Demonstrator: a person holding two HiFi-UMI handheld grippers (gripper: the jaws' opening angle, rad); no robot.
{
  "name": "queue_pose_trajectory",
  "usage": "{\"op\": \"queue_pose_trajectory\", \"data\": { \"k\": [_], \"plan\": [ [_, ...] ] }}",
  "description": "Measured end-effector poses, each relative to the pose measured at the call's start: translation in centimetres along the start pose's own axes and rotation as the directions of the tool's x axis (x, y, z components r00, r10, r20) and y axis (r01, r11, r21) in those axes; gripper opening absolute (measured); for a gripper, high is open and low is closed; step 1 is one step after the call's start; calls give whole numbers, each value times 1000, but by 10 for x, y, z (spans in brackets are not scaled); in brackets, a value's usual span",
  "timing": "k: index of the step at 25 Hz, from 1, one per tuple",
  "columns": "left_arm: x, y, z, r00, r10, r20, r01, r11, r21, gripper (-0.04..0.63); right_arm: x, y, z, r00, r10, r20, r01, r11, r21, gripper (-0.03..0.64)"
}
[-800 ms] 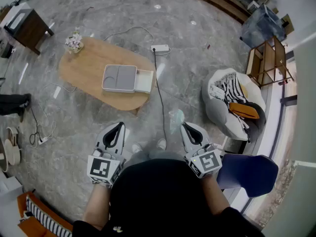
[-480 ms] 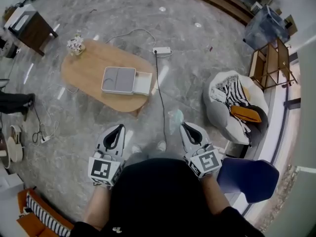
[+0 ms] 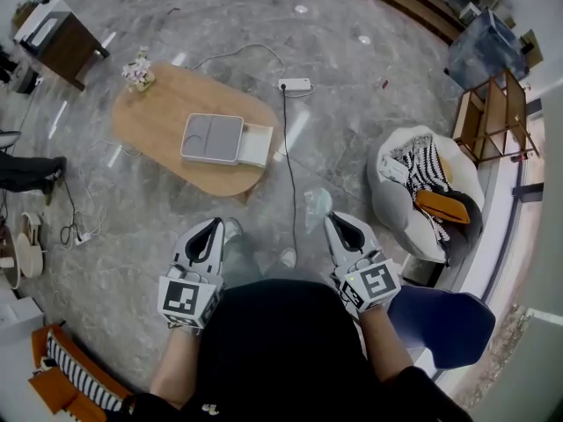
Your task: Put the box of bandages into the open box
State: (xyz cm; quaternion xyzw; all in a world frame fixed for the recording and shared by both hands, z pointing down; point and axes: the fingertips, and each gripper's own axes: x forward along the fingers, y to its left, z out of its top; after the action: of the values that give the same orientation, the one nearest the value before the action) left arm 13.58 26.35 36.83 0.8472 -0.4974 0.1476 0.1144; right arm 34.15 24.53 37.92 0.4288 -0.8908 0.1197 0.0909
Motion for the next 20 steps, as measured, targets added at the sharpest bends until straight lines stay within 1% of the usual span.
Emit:
{"op": "queue_pose_trajectory", "data": {
  "k": [5,8,10,15,20],
  "plan": [
    [19,38,5,1000,-1,1,1,1000,-29,14,35,1,6,1000,-6,-14,6,1000,-8,5],
    [31,64,10,999,-29,15,30,999,-32,14,64,4,11,1000,-11,-28,10,1000,-19,5],
    [39,82,14,999,-38,22,39,998,-53,14,83,6,12,999,-18,-38,17,1000,-20,5],
    [50,133,17,999,-50,5,50,996,-76,14,134,18,18,997,-37,-63,36,999,-8,5],
    [55,182,17,997,-72,10,73,994,-84,14,179,27,25,995,-60,-77,62,998,24,5]
  ]
}}
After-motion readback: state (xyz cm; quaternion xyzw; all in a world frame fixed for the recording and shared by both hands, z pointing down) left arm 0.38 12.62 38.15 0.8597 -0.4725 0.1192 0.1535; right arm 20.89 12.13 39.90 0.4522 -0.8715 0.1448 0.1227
